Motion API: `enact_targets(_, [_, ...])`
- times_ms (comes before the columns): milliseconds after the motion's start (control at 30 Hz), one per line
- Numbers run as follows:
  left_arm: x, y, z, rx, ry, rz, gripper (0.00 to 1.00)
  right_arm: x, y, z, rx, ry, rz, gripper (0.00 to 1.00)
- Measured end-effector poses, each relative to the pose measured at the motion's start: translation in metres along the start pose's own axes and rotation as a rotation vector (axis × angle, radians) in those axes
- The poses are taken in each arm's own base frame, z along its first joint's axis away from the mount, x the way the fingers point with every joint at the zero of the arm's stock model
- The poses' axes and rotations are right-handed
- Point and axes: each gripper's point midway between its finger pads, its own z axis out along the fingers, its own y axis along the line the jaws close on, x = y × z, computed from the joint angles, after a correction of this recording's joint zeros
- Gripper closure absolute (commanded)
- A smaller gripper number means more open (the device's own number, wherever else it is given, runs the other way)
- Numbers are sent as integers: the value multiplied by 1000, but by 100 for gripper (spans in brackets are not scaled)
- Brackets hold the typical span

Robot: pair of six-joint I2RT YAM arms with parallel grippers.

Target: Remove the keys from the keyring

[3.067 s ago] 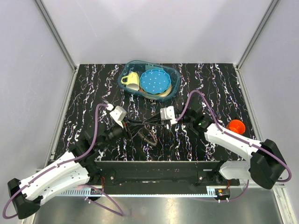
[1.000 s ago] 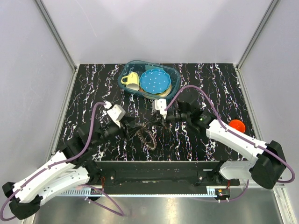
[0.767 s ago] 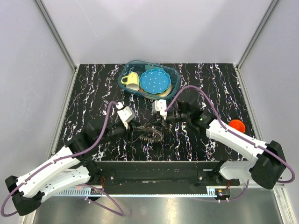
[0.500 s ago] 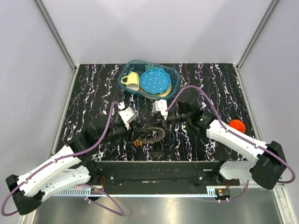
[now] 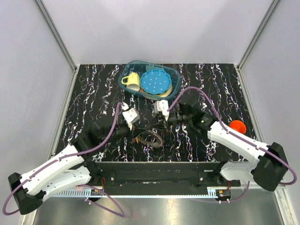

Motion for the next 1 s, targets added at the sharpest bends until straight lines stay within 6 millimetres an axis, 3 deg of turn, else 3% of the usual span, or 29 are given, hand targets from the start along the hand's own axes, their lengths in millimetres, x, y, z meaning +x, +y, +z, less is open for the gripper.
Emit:
enact_targets(300, [-3,7,-6,-48,-32,-3,100,2,-7,2,67,14,146,100])
enact_targets(667, [3,21,-20,-149,-105,-17,100,16,-10,20,66,23,423,100])
enact_targets(933, [6,23,-19,-157,-100,-30,100,17,-10,22,76,27,477,100])
enact_targets(1000, [7,23,-18,-157,-95,-34,89,18,-11,21,82,37,476,100])
